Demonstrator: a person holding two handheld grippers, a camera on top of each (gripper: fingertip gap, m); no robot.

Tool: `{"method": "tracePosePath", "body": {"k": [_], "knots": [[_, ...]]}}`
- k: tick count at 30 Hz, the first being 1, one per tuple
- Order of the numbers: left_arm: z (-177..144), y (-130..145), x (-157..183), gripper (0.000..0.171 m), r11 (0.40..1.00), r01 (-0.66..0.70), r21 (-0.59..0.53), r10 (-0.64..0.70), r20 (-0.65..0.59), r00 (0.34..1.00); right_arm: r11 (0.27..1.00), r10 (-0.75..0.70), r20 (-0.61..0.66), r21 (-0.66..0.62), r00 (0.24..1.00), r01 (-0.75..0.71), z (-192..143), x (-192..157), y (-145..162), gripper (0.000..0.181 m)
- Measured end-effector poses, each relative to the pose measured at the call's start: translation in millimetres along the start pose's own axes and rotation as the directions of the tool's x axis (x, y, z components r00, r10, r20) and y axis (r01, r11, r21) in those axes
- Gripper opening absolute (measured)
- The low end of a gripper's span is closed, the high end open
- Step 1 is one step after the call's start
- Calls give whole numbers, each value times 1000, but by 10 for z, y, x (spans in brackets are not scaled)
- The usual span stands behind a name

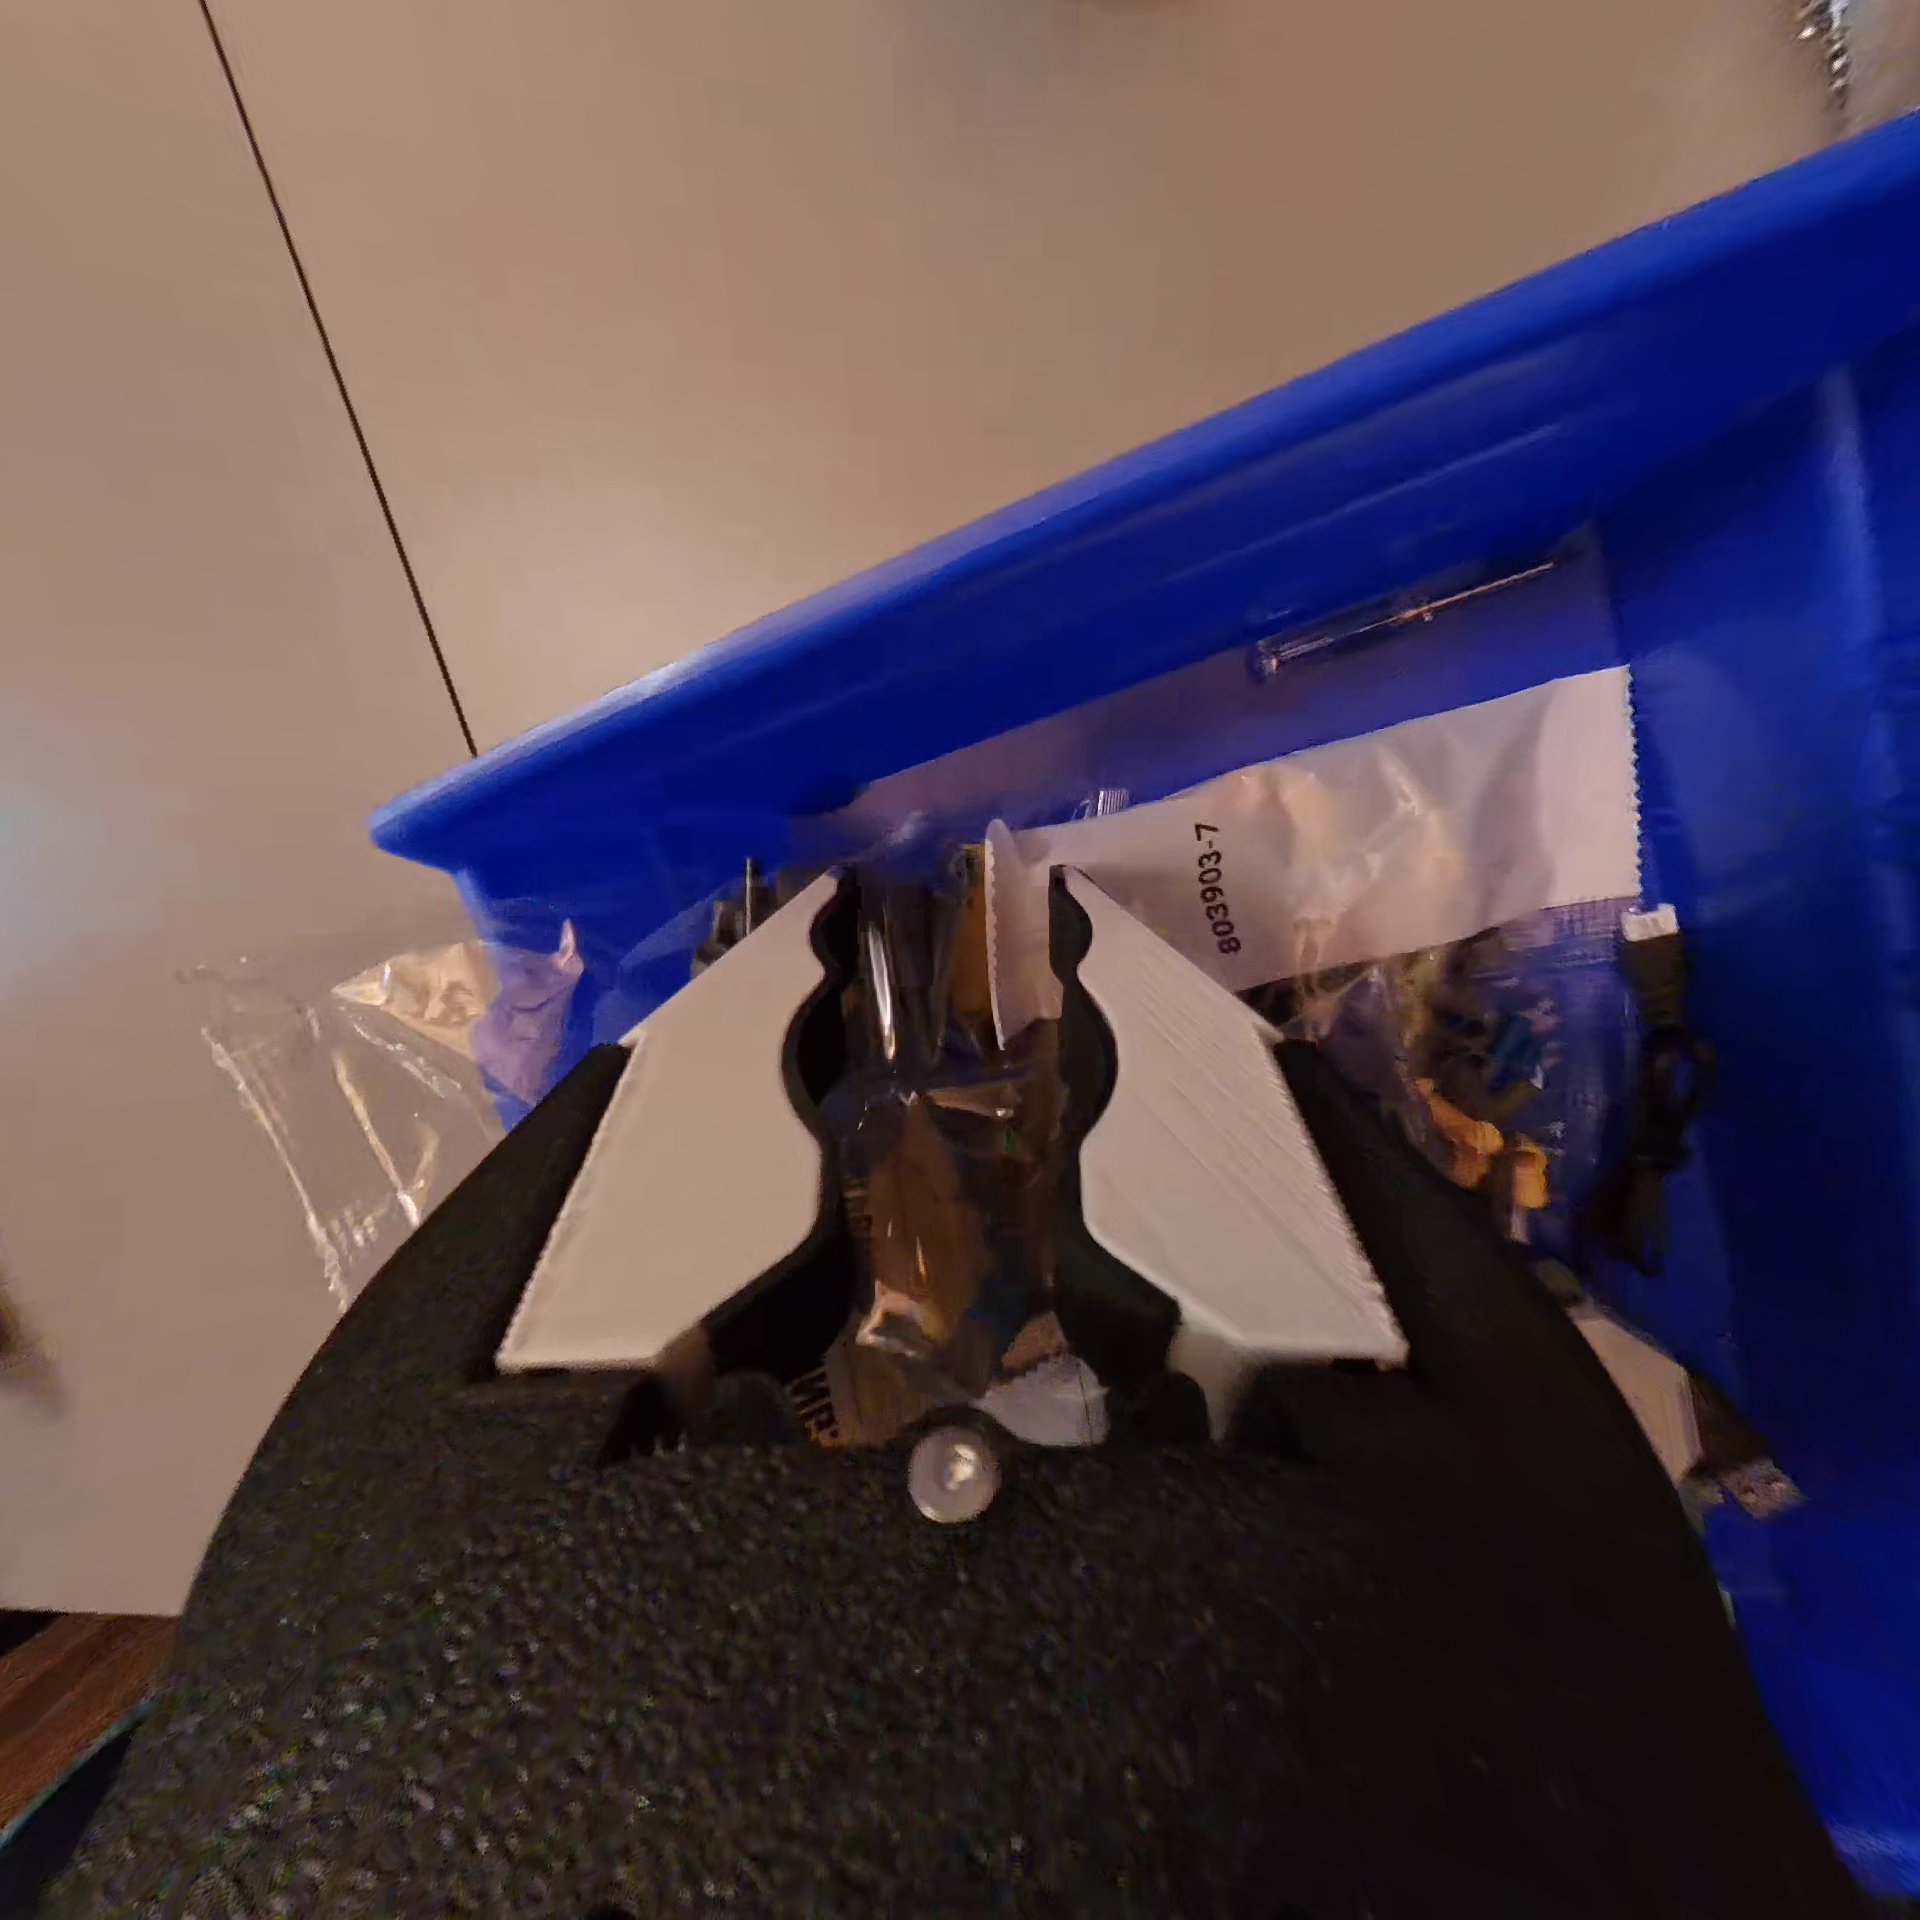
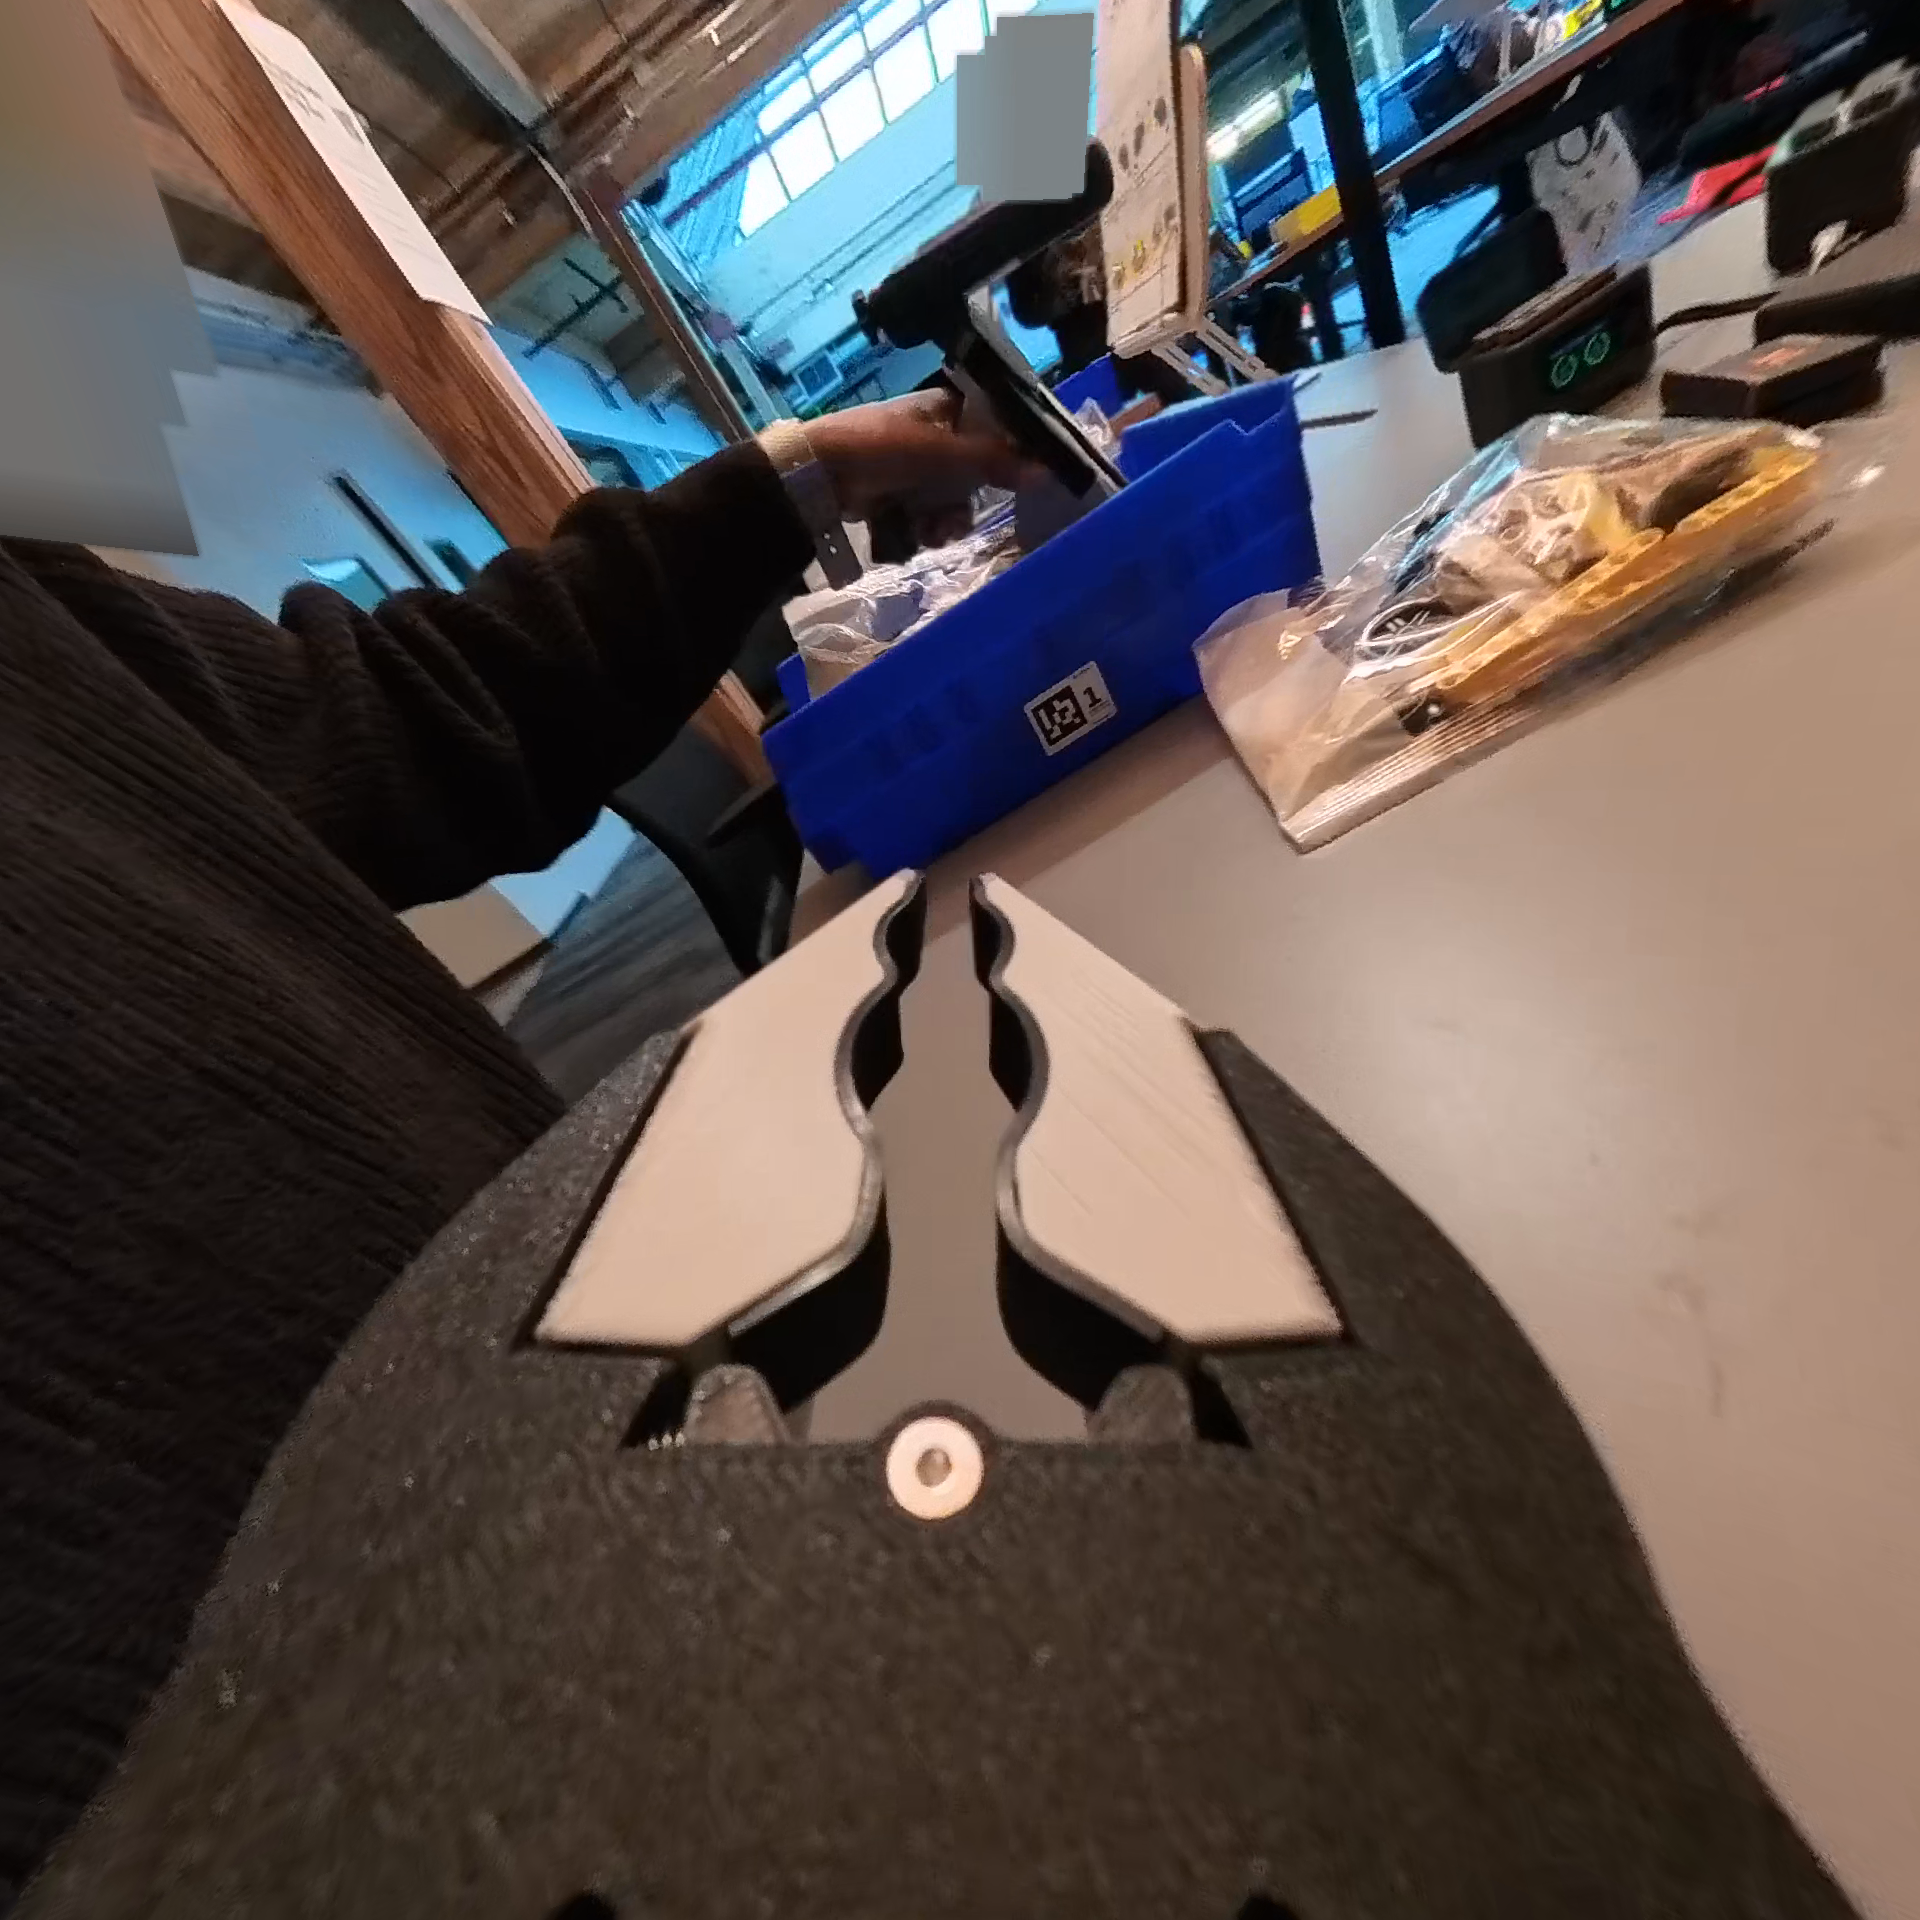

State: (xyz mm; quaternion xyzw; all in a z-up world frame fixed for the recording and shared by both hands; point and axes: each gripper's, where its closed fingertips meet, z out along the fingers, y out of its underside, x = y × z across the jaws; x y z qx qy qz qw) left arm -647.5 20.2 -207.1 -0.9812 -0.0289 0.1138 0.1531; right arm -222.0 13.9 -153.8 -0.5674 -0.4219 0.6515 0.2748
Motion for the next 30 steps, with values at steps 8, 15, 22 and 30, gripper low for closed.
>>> {"method": "tracePosePath", "body": {"k": [8, 15, 22, 30], "knots": [[51, 45, 148, 4, 998, -14, -68, 8, -87, 996, 1000, 8, 15, -5, 1000, -8, 10, 9, 8, 7], [-567, -239, 131, 0, 978, 101, 184, -75, -143, 987, 1000, 2, 12, 12, 1000, -2, -39, -6, -15, 7], [-1834, -497, -152, 0, 817, 108, 566, -105, -39, 994, 1000, -10, 14, 19, 1000, 9, -44, -47, -26, 7], [-2779, -616, 209, 0, 617, -64, 785, -52, 121, 991, 999, -28, 22, 27, 999, 27, -49, -148, -51, 7]]}}
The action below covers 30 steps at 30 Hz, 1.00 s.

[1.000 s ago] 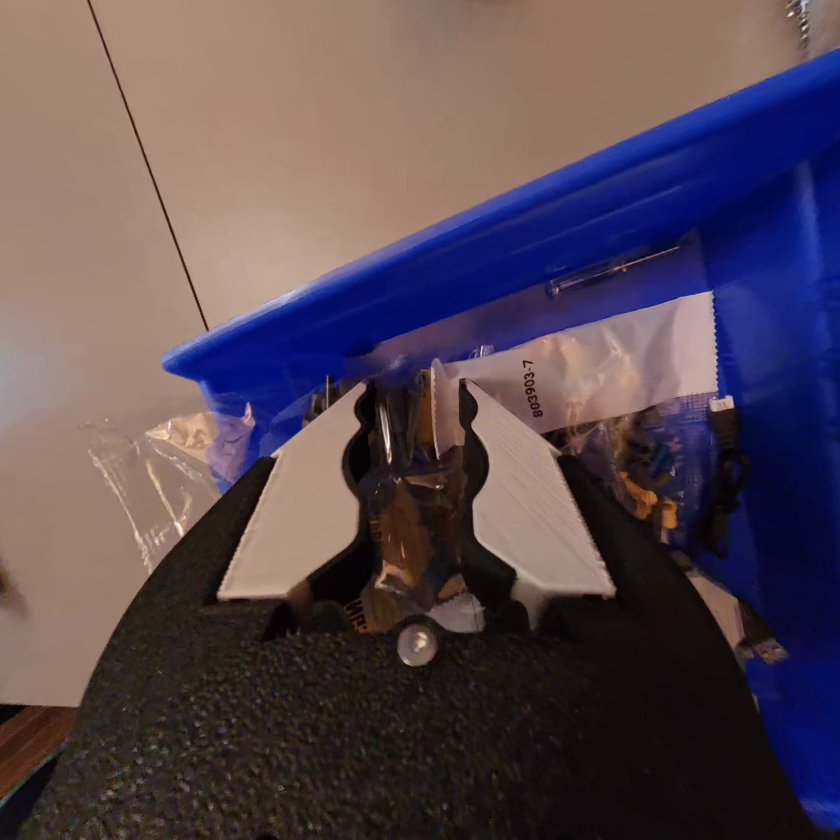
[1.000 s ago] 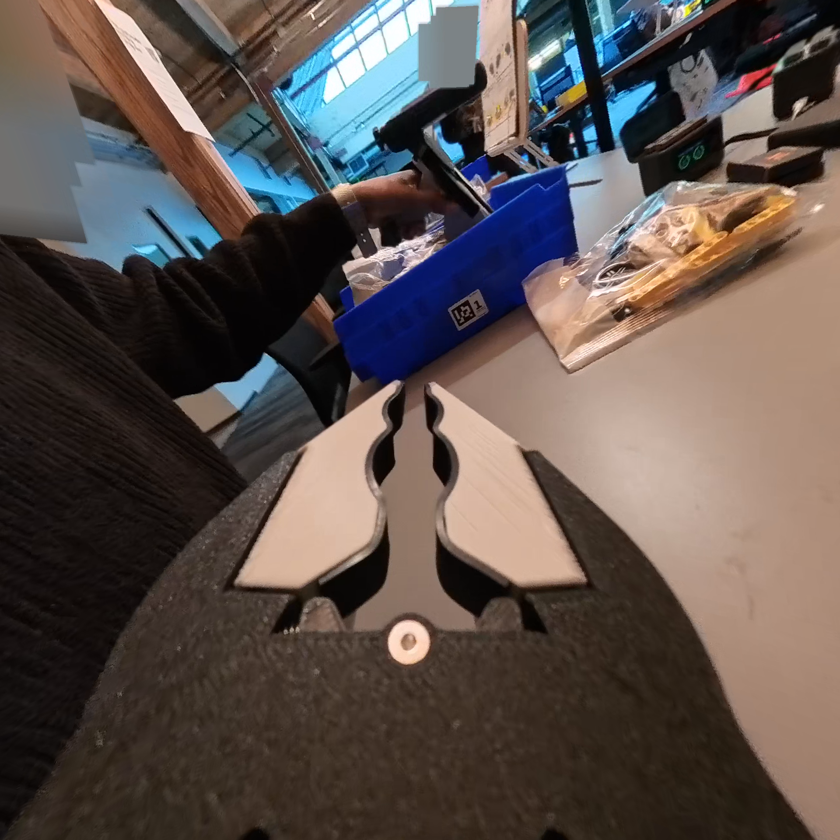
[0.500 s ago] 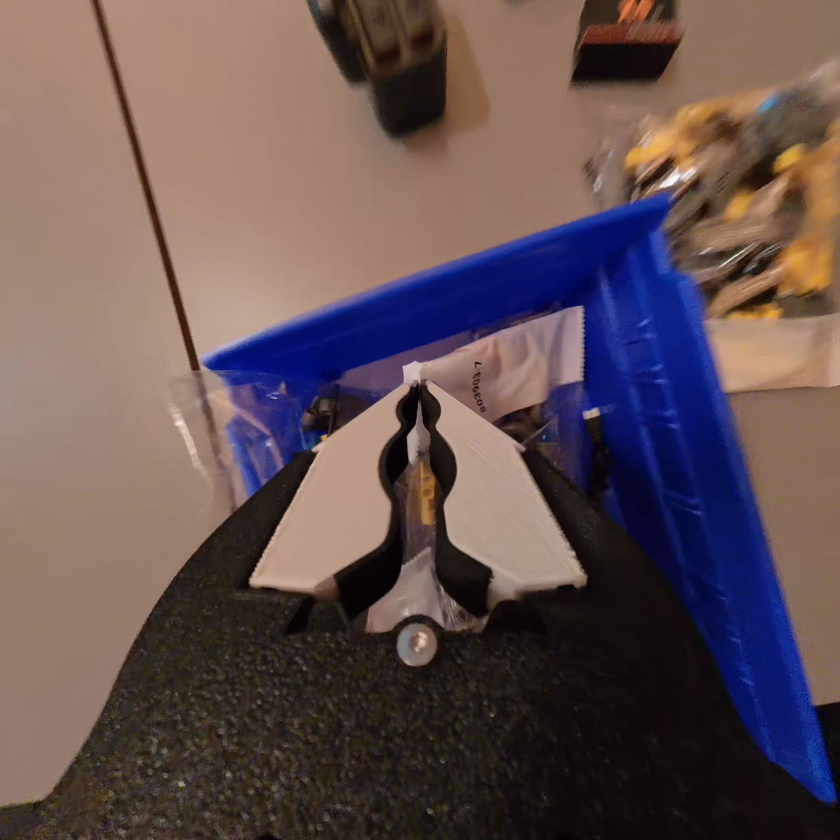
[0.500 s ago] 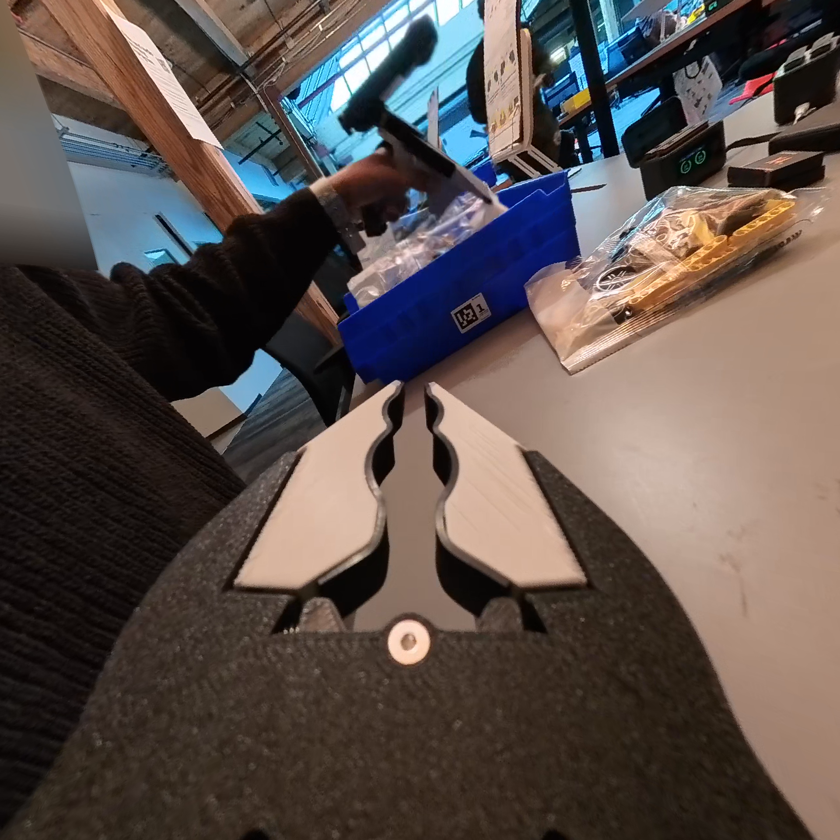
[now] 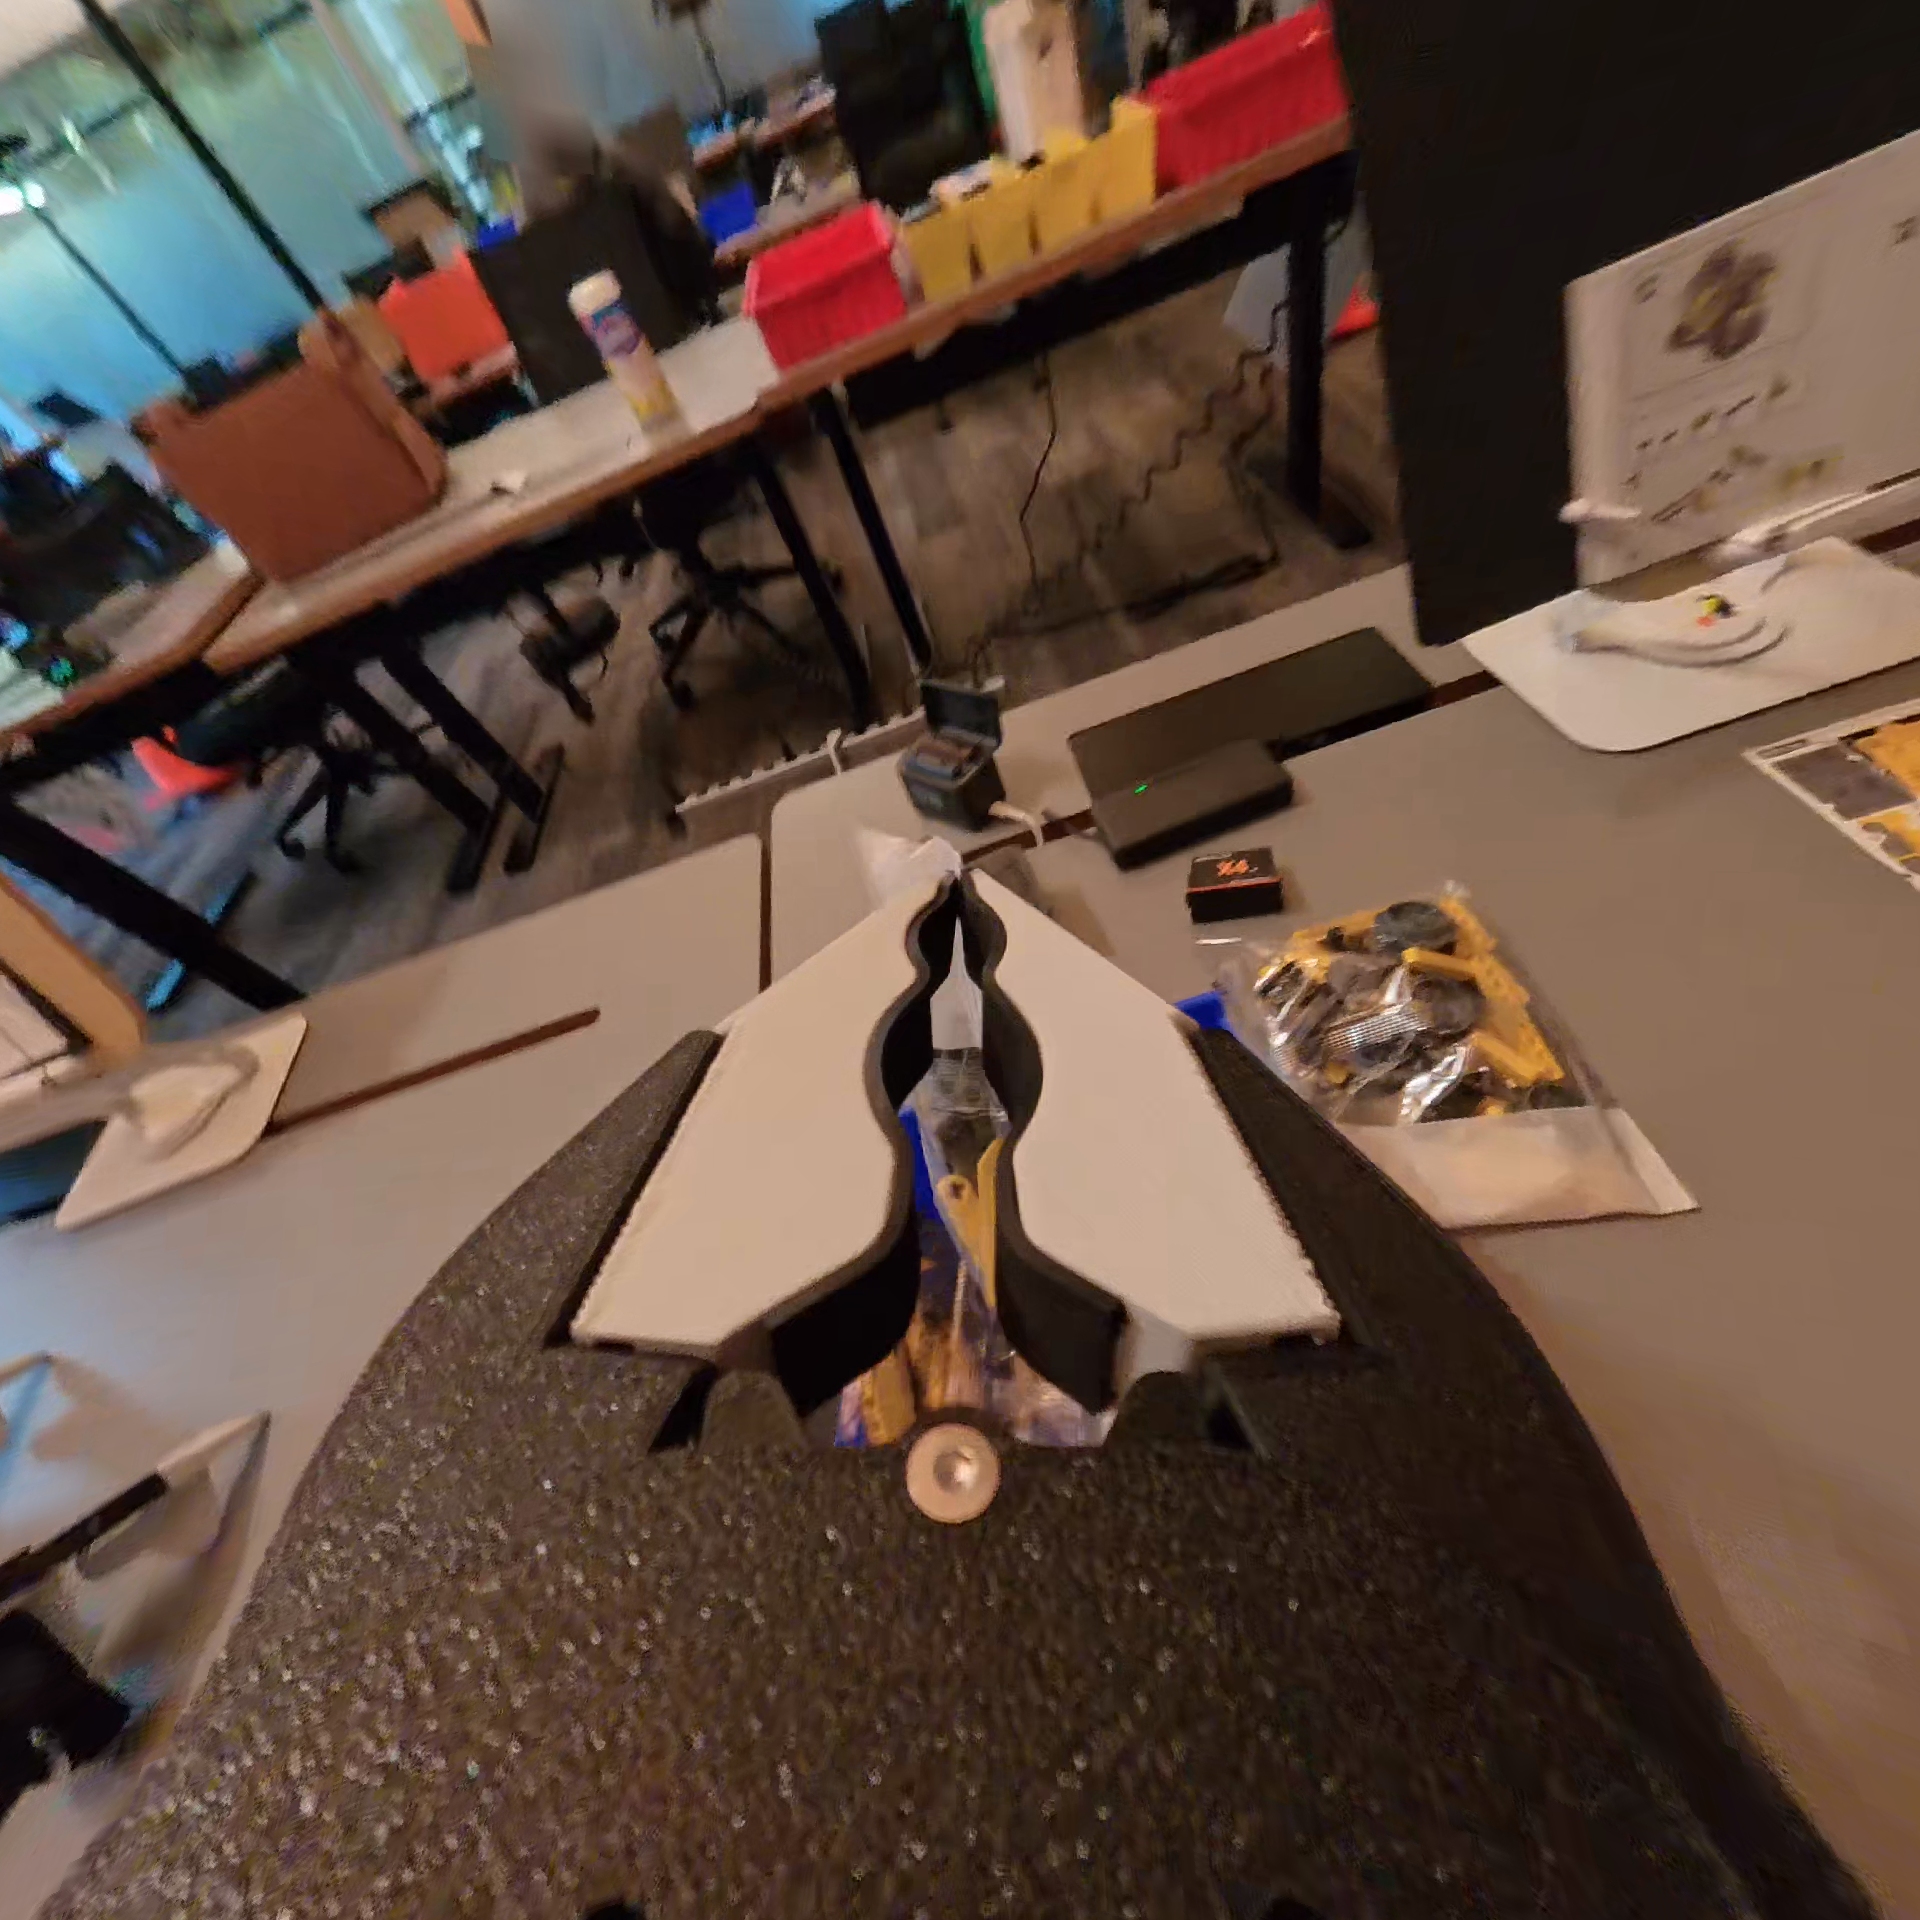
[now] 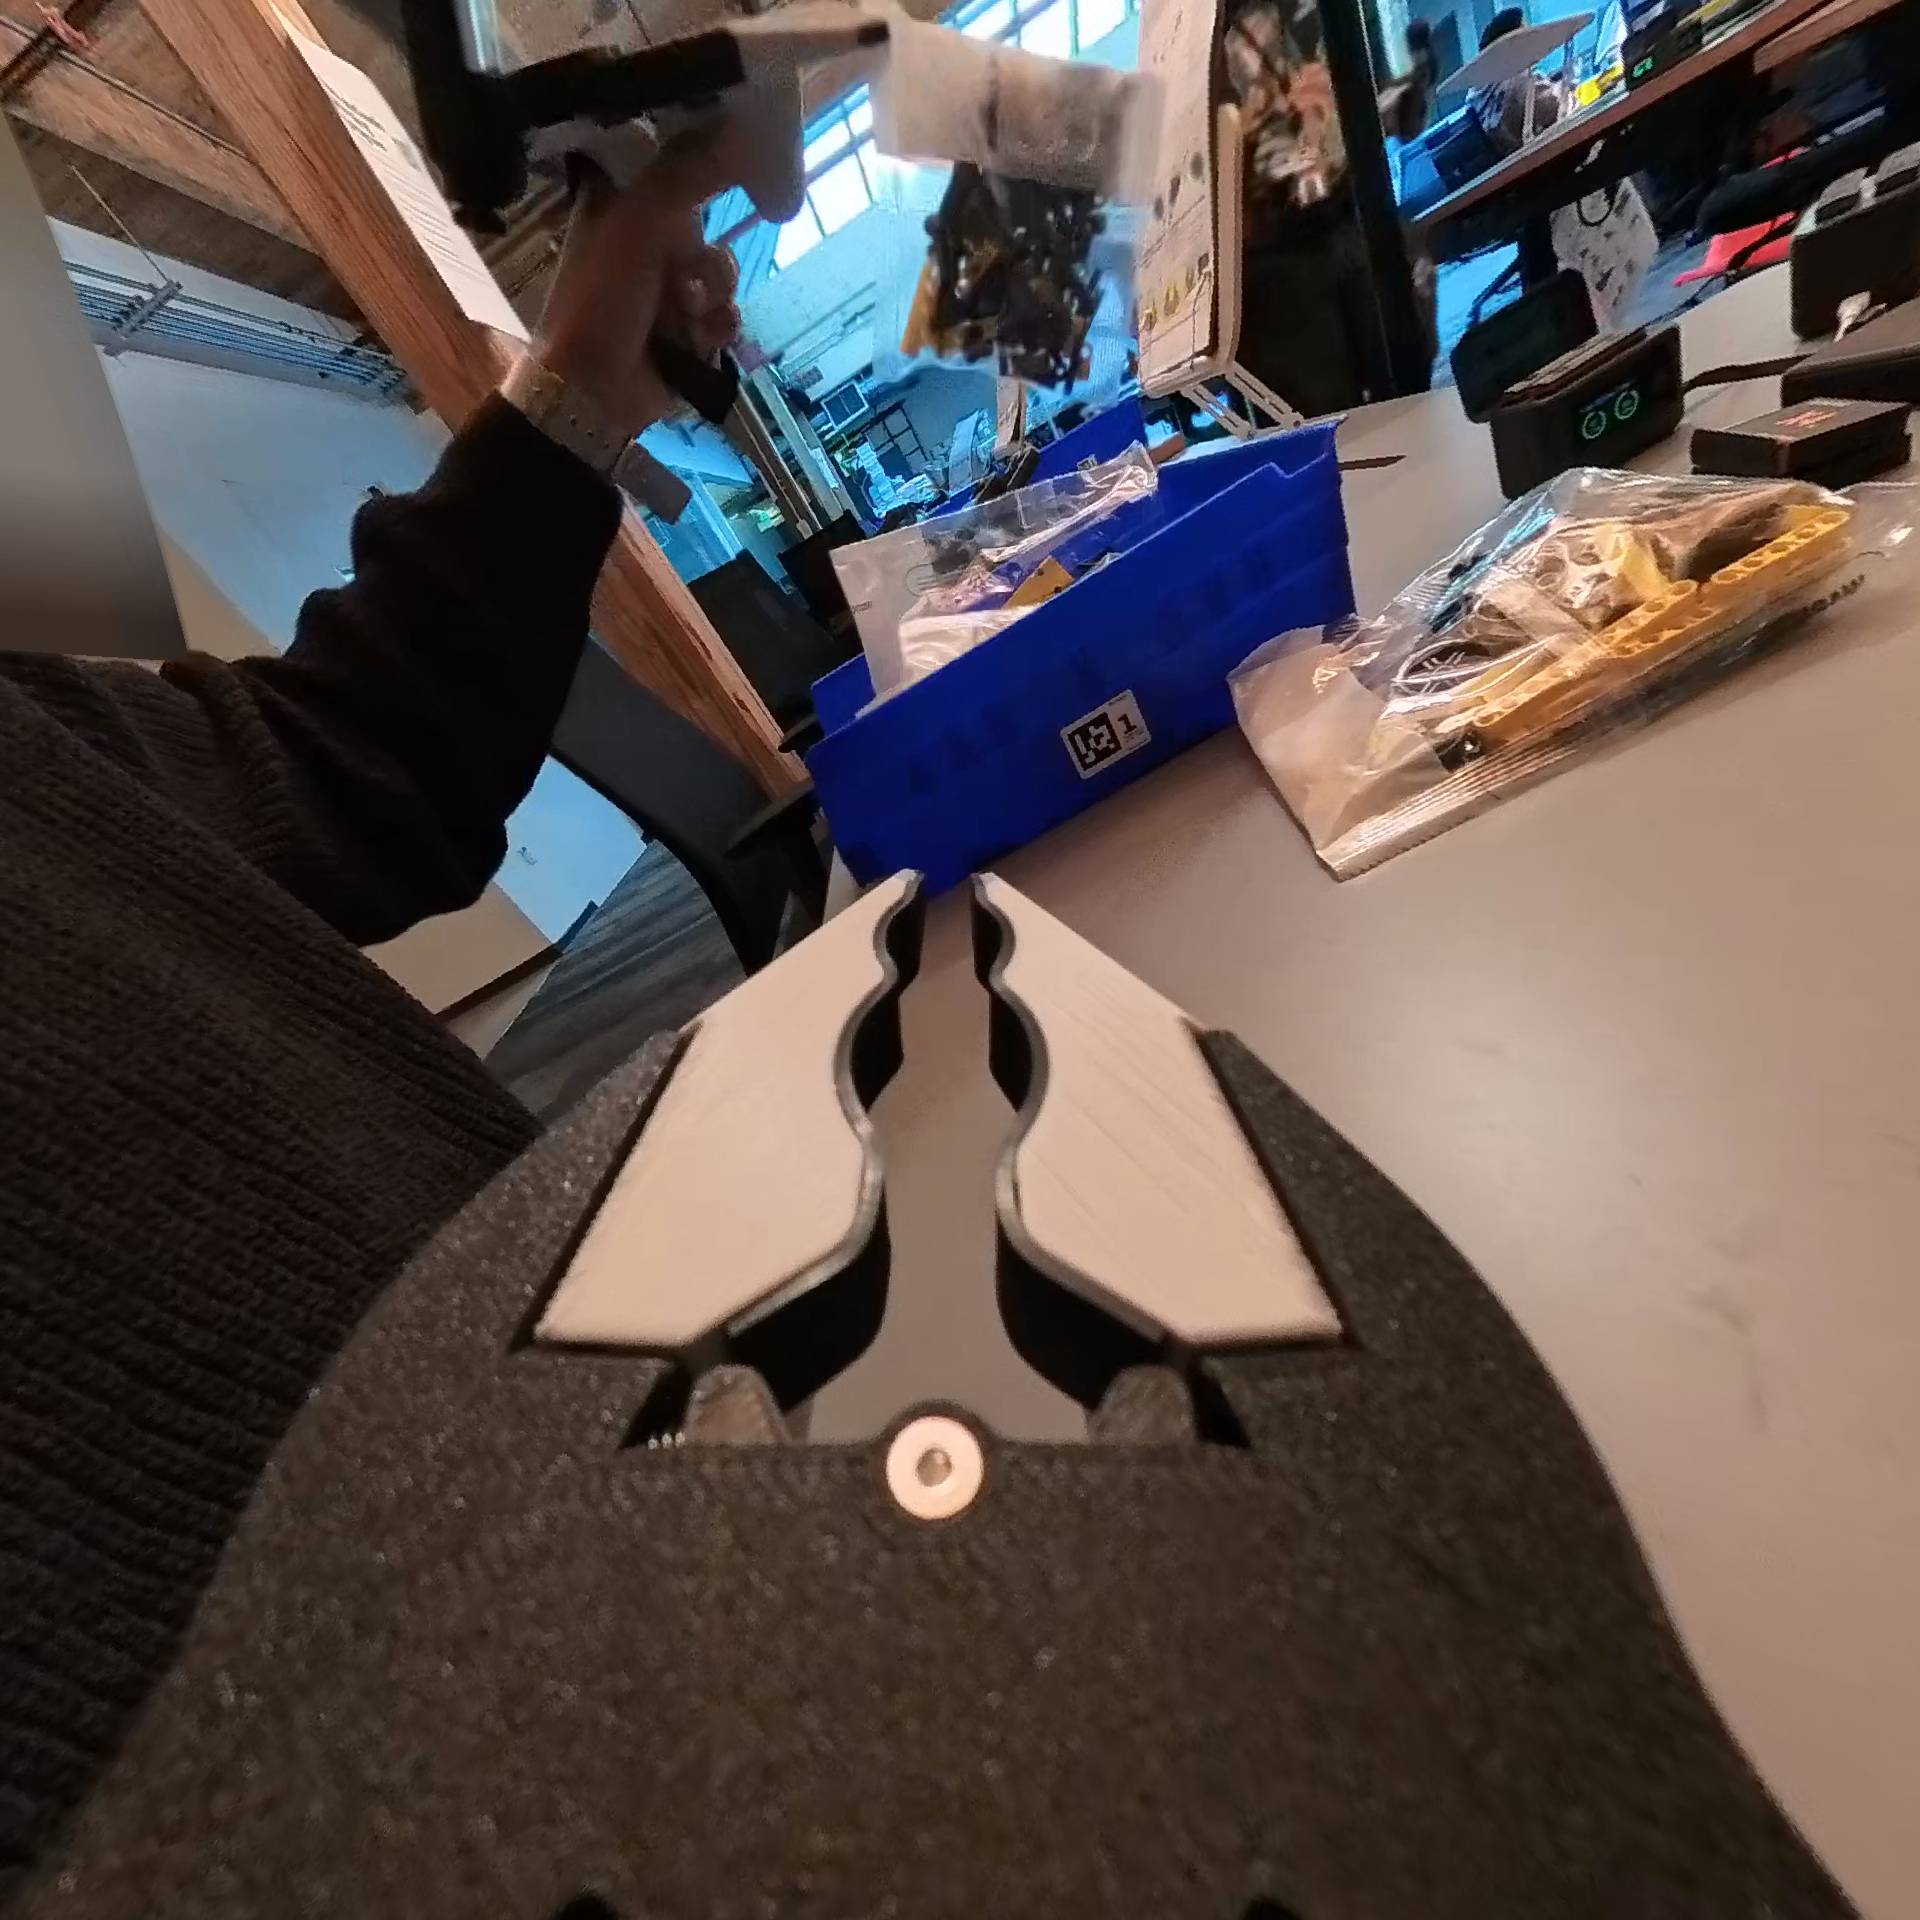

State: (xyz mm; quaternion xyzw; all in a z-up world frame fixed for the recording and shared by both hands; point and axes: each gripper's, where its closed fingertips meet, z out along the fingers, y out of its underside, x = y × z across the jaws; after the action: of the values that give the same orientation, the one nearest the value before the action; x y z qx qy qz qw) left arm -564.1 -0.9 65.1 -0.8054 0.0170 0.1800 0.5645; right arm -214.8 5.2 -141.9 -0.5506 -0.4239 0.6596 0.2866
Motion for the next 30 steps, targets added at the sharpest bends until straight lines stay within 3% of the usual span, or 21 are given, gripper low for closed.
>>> {"method": "tracePosePath", "body": {"k": [7, 14, 21, 26, 30], "knots": [[-19, -266, 1091, 0, 999, -21, 35, 29, -255, 966, 998, -54, -6, 21, 999, 54, -80, -121, -108, 8], [44, -341, 2211, 0, 1000, -3, -14, -4, -522, 853, 989, -126, -49, 68, 991, 130, -280, -206, -223, 23], [110, -357, 3066, 0, 994, -109, -29, 68, -614, 786, 983, -111, -92, 139, 990, 123, -615, -172, -316, 28], [203, -273, 3437, 0, 995, -36, -93, -34, -661, 750, 976, -96, -101, 188, 990, 114, -851, -201, -327, 28], [144, -190, 3756, 0, 975, 111, -193, -219, -740, 636, 966, -180, -158, 160, 971, 205, -986, -212, -275, 28]]}}
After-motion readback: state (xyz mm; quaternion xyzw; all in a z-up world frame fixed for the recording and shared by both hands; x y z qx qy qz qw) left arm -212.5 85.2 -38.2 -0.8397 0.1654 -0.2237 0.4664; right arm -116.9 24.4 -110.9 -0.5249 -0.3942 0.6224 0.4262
